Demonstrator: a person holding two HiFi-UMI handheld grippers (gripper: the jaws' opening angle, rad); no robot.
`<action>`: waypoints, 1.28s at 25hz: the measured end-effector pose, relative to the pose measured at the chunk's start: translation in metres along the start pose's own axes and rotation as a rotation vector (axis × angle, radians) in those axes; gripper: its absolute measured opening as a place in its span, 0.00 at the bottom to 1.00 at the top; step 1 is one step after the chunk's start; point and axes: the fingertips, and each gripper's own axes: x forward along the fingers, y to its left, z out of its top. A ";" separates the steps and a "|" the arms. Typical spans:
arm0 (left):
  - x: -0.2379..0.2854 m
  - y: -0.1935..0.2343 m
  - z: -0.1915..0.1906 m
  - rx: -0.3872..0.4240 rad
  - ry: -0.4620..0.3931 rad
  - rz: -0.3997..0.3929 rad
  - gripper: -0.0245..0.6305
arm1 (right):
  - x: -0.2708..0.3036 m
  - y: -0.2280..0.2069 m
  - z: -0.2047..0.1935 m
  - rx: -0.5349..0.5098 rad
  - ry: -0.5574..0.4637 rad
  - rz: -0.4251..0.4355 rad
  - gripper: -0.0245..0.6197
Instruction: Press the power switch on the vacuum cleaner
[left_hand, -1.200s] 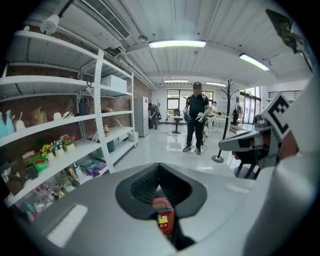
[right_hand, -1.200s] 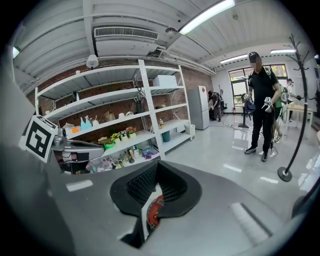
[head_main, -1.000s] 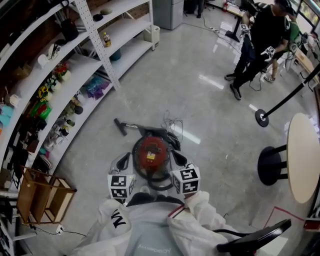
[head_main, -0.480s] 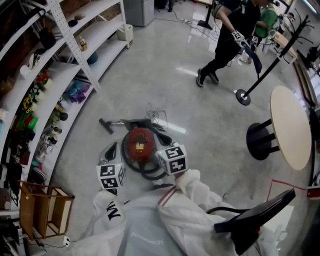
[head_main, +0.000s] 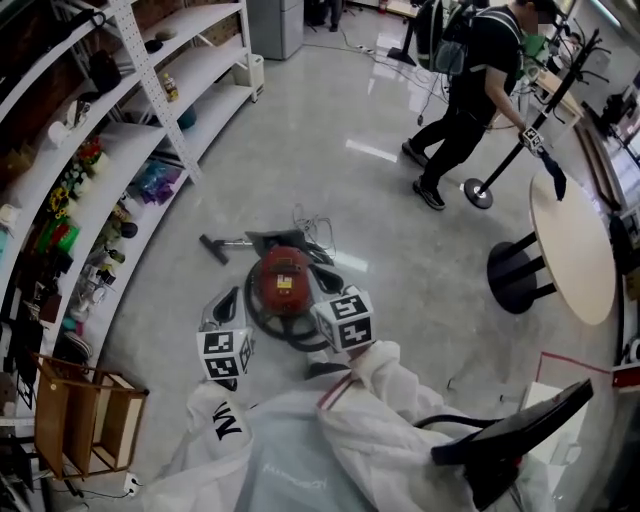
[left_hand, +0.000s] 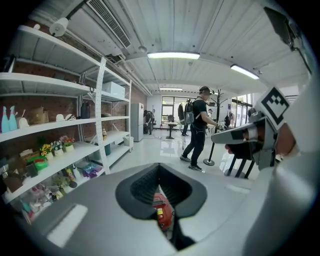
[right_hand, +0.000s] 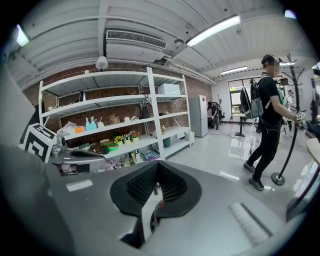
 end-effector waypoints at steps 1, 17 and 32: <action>-0.004 0.000 -0.002 0.001 -0.002 -0.003 0.04 | -0.003 0.004 -0.002 -0.001 -0.003 -0.005 0.04; -0.091 -0.002 -0.048 -0.021 -0.035 -0.063 0.04 | -0.068 0.079 -0.049 -0.023 -0.003 -0.074 0.04; -0.130 -0.035 -0.081 -0.029 -0.003 -0.135 0.04 | -0.123 0.097 -0.084 0.006 0.017 -0.134 0.04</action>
